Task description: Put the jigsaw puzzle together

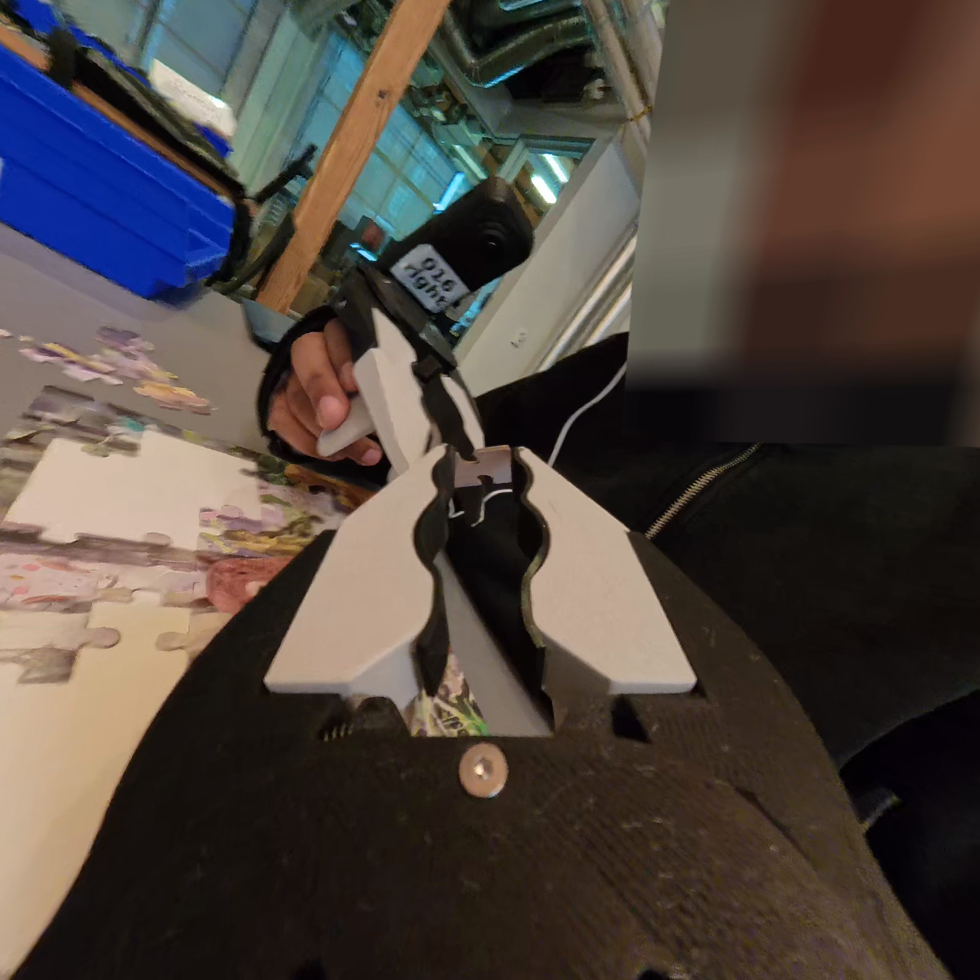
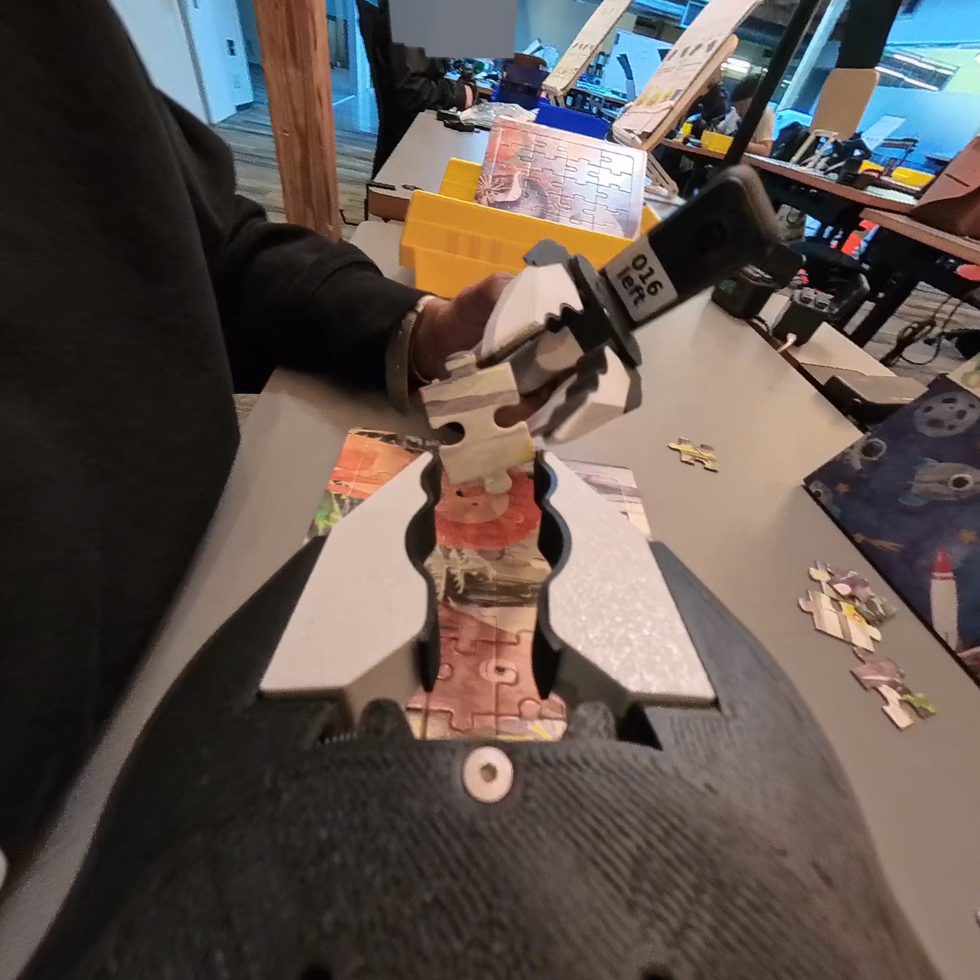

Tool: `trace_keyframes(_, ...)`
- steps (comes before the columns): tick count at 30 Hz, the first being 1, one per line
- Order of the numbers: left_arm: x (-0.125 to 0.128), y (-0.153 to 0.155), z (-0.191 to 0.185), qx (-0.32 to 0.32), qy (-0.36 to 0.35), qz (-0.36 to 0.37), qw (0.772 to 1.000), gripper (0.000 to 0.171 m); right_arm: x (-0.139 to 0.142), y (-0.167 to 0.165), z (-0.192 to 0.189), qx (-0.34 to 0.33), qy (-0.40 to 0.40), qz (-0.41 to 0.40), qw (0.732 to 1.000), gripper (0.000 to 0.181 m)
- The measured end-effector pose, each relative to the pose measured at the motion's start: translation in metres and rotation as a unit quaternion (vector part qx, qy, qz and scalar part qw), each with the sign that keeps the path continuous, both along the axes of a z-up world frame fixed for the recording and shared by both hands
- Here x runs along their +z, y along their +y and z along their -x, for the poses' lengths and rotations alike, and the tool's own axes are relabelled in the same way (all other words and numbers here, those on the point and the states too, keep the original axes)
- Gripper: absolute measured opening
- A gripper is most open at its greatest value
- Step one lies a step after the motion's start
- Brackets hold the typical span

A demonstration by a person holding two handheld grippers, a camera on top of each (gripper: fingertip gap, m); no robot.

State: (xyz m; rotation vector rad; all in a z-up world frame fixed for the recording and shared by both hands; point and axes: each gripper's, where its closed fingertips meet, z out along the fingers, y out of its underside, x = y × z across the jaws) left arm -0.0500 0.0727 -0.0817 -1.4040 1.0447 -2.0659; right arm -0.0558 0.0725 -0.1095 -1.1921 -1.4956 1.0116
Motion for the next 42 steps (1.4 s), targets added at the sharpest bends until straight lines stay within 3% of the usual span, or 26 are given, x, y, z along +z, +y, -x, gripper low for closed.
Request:
trace_keyframes(2,-0.006,0.01,0.004,0.031,0.035,-0.012,0.999,0.039,-0.002,0.012,0.0,-0.03,-0.005,0.003,1.0,0.033)
trace_keyframes(5,-0.014,0.037,0.026,0.113,0.092,-0.061,0.987,0.044,-0.013,0.037,-0.001,-0.09,-0.029,0.026,0.995,0.033)
trace_keyframes(9,-0.043,0.069,0.066,0.214,0.208,-0.124,0.947,0.039,-0.039,0.067,0.003,-0.167,-0.1,0.08,0.978,0.033)
trace_keyframes(13,-0.084,0.077,0.089,0.238,0.326,-0.167,0.9,0.026,-0.063,0.071,0.023,-0.179,-0.183,0.133,0.957,0.033)
trace_keyframes(18,-0.1,0.075,0.091,0.244,0.39,-0.202,0.865,0.015,-0.098,0.075,0.037,-0.206,-0.31,0.073,0.925,0.033)
trace_keyframes(27,-0.118,0.075,0.092,0.244,0.442,-0.19,0.842,0.01,-0.1,0.074,0.053,-0.205,-0.342,0.043,0.916,0.033)
trace_keyframes(33,-0.12,0.077,0.095,0.248,0.443,-0.174,0.844,0.009,-0.098,0.073,0.054,-0.203,-0.341,0.025,0.918,0.038)
trace_keyframes(42,-0.125,0.077,0.095,0.243,0.446,-0.165,0.845,0.008,-0.086,0.065,0.06,-0.161,-0.279,0.087,0.943,0.042)
